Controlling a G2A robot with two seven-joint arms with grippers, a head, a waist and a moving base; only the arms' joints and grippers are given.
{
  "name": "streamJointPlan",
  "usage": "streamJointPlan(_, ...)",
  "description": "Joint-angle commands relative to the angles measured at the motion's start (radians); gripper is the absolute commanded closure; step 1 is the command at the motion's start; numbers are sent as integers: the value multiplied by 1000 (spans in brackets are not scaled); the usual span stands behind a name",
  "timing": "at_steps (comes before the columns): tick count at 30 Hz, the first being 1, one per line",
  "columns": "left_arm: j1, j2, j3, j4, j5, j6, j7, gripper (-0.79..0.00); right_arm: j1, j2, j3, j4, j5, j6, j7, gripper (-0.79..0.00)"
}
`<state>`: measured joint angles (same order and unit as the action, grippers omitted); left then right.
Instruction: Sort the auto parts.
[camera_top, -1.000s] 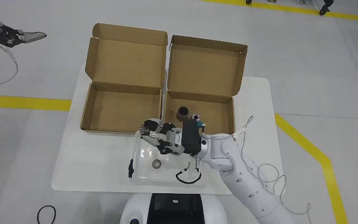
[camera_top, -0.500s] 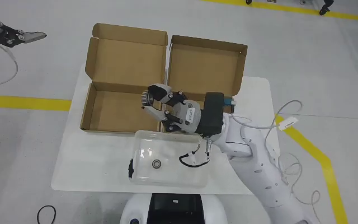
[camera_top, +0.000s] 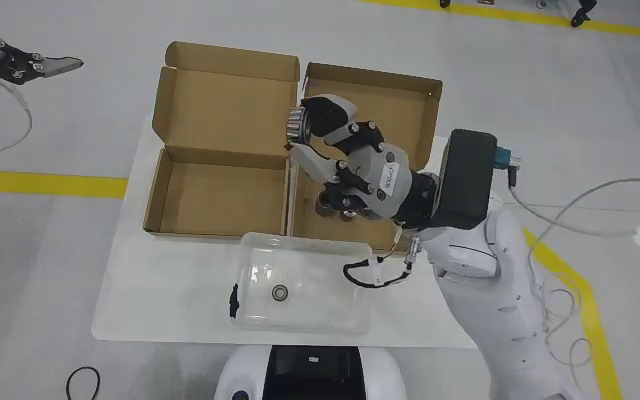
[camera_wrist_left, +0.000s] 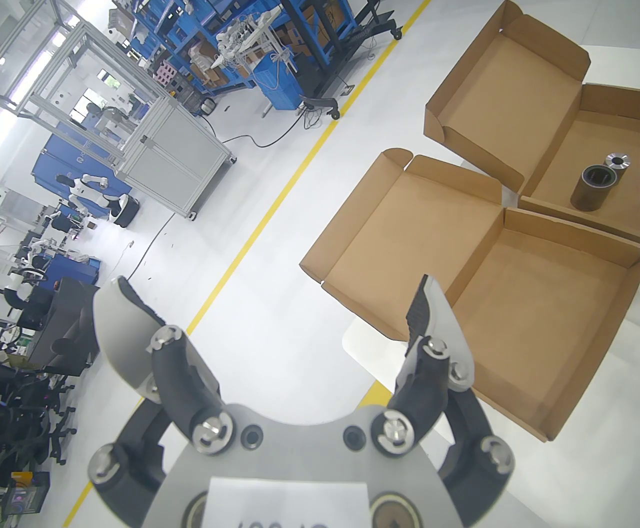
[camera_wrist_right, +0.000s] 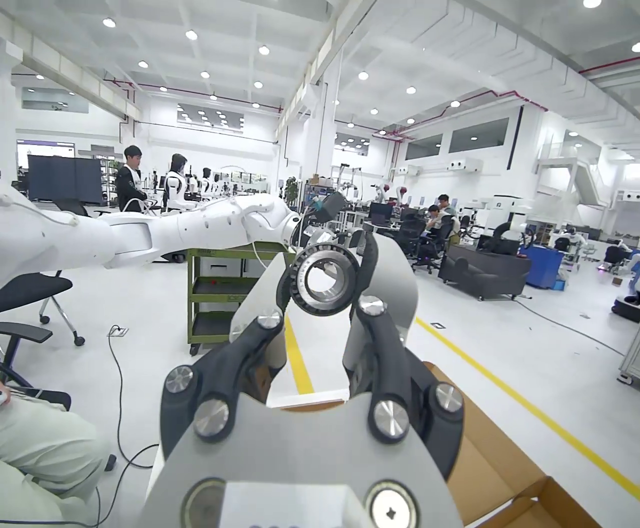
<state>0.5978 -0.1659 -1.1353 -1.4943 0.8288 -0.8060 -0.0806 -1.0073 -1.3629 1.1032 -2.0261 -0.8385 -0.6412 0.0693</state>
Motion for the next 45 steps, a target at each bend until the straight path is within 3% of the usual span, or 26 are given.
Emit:
streamJointPlan(1,0,0,0,0,0,0,0,-785,8,1,12,-15,8,15,18,0)
streamJointPlan(18,0,0,0,0,0,0,0,-785,17,13,88,-37,73,15,64,0)
streamJointPlan(31,0,0,0,0,0,0,0,-785,-25,25,109,-36,-9,27,95,0)
streamJointPlan(45,0,0,0,0,0,0,0,-785,-68,18,-45,137,-126,-9,43,0)
